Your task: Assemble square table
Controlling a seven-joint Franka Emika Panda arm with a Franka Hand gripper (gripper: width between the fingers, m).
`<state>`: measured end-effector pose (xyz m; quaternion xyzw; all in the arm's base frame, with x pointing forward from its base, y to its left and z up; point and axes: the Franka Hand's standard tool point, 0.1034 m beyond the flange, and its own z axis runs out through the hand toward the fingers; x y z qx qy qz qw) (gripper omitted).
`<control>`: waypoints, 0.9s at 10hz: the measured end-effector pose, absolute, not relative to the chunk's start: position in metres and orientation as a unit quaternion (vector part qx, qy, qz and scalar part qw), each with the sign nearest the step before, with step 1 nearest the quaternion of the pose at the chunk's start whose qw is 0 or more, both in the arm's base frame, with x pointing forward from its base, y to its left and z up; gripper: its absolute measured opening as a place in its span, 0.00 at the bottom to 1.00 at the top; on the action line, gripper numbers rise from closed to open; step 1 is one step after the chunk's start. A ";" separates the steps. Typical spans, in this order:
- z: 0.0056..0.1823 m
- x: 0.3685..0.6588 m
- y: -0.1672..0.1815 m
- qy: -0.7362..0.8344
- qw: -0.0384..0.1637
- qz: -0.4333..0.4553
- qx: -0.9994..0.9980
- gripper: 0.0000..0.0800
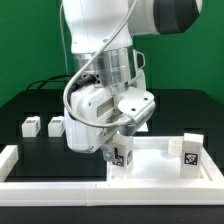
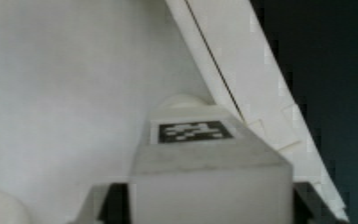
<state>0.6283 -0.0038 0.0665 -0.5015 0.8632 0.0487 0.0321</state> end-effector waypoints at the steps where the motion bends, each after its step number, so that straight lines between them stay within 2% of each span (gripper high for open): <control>1: 0.067 0.628 -0.004 0.870 0.031 0.049 -0.489 0.38; 2: 0.066 0.628 -0.004 0.869 0.031 0.049 -0.492 0.38; 3: 0.066 0.628 -0.004 0.869 0.031 0.049 -0.492 0.60; 4: 0.065 0.628 -0.004 0.869 0.031 0.049 -0.492 0.76; 5: 0.065 0.628 -0.004 0.868 0.031 0.049 -0.493 0.76; 6: 0.066 0.628 -0.002 0.851 0.030 0.046 -0.522 0.80; 7: 0.066 0.626 0.009 0.805 0.021 0.037 -0.592 0.80; 9: 0.064 0.619 0.024 0.723 0.018 0.039 -0.690 0.81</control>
Offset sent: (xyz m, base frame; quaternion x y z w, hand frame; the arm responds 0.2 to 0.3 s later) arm 0.0000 0.0000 0.0000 0.0000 0.0000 0.0000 1.0000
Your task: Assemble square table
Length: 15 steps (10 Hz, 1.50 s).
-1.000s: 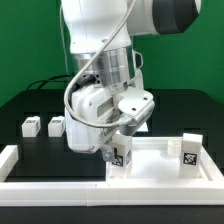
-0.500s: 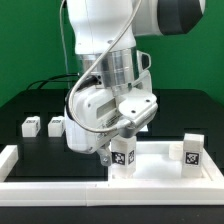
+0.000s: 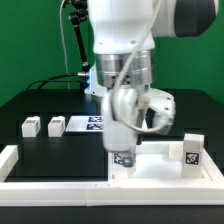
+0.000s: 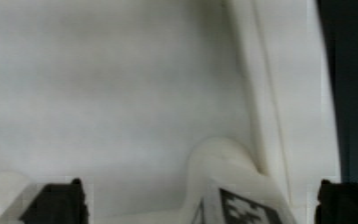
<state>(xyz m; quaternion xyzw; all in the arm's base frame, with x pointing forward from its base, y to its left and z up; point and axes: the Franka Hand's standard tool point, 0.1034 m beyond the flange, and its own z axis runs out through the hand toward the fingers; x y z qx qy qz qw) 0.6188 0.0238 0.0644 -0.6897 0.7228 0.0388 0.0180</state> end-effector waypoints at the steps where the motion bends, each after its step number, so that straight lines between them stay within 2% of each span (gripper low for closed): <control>1: 0.066 0.621 0.021 0.704 0.021 0.035 -0.709 0.81; 3: 0.065 0.621 0.020 0.647 0.022 0.033 -0.762 0.81; 5: 0.068 0.627 0.014 0.498 0.012 0.019 -0.867 0.81; 6: 0.068 0.629 0.012 0.453 0.013 0.017 -0.891 0.81; 9: 0.068 0.629 0.004 0.409 0.014 0.015 -0.912 0.81; 10: 0.068 0.629 0.004 0.420 0.014 0.015 -0.907 0.66; 11: 0.068 0.629 0.004 0.420 0.014 0.015 -0.907 0.45; 12: 0.068 0.629 0.004 0.436 0.014 0.016 -0.900 0.45; 13: 0.068 0.629 0.004 0.476 0.014 0.017 -0.879 0.36; 15: 0.068 0.629 0.004 0.529 0.013 0.017 -0.848 0.36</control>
Offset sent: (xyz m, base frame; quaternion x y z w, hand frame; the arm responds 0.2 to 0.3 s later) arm 0.0000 0.0000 0.0000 0.0000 0.0000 -0.1296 0.9916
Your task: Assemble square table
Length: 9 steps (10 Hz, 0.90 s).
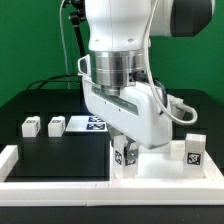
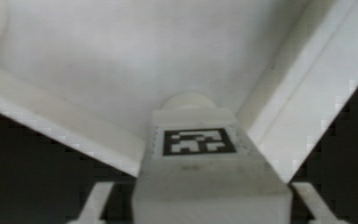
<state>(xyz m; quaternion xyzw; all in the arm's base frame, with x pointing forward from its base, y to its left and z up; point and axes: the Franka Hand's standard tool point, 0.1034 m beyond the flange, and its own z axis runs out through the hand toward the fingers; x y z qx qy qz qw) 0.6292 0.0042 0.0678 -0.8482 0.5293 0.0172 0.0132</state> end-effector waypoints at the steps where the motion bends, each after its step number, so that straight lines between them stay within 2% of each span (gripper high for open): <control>1: 0.068 0.629 0.004 0.567 0.013 0.018 -0.823 0.36; 7: 0.069 0.630 -0.004 0.802 0.000 0.039 -0.596 0.36; 9: 0.069 0.630 -0.002 0.822 -0.002 0.038 -0.568 0.36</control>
Offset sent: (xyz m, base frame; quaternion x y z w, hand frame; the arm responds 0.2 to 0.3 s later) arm 0.0090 -0.0278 -0.0064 -0.0318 -0.0147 0.2851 0.9579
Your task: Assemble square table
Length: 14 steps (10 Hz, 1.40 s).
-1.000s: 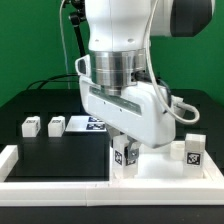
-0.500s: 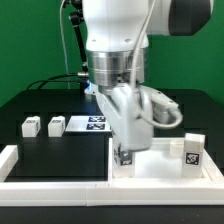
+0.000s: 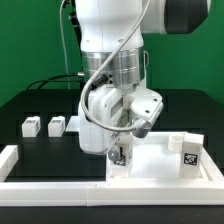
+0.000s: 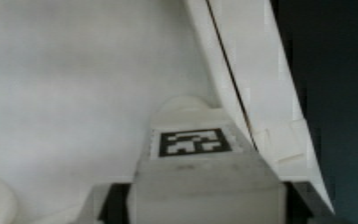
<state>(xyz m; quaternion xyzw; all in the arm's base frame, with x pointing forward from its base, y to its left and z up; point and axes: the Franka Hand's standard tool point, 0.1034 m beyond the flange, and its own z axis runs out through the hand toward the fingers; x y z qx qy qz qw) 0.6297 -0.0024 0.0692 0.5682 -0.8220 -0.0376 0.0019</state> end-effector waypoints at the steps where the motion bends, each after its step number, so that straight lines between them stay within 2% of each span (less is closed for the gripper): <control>1: 0.069 0.629 -0.002 -0.823 0.002 -0.034 0.567 0.36; 4: 0.068 0.627 0.000 -0.832 0.008 -0.036 0.554 0.36; 5: 0.068 0.627 0.000 -0.832 0.008 -0.036 0.554 0.57; 6: 0.068 0.627 0.000 -0.832 0.008 -0.036 0.554 0.57; 7: 0.068 0.627 0.000 -0.832 0.008 -0.036 0.554 0.76; 8: 0.069 0.628 0.002 -0.831 0.006 -0.035 0.556 0.80; 11: 0.105 0.639 0.018 -0.820 -0.020 -0.029 0.571 0.81; 12: 0.109 0.640 0.019 -0.819 -0.022 -0.029 0.572 0.81; 14: 0.102 0.638 0.018 -0.820 -0.017 -0.030 0.572 0.81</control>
Offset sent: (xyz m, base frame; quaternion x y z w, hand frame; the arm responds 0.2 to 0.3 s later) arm 0.0000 0.0000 0.0000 0.0000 0.0000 0.0000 1.0000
